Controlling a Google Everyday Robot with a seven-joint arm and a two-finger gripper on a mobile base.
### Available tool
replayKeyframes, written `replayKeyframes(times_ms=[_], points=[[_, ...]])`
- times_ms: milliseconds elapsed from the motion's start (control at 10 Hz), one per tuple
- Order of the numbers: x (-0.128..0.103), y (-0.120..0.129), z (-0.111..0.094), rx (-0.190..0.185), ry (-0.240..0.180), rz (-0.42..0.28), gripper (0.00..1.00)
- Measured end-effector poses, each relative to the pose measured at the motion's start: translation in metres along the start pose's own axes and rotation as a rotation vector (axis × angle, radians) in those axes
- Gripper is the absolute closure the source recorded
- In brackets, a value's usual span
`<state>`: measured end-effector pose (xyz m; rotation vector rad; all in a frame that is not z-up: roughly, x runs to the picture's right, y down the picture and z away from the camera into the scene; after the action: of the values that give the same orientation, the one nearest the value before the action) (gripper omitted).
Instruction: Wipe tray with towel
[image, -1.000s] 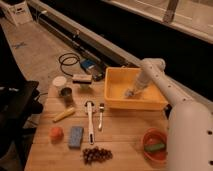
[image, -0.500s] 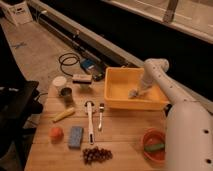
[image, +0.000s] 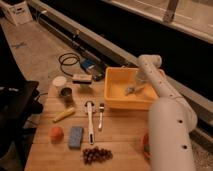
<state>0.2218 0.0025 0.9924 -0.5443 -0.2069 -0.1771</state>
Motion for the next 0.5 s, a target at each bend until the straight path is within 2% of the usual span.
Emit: replayKeyframes(times_ms=[300, 500], points=[[-0.017, 0.016, -0.007, 0.010, -0.069, -0.025, 1.00], [-0.024, 0.038, -0.012, -0.015, -0.074, -0.025, 1.00]])
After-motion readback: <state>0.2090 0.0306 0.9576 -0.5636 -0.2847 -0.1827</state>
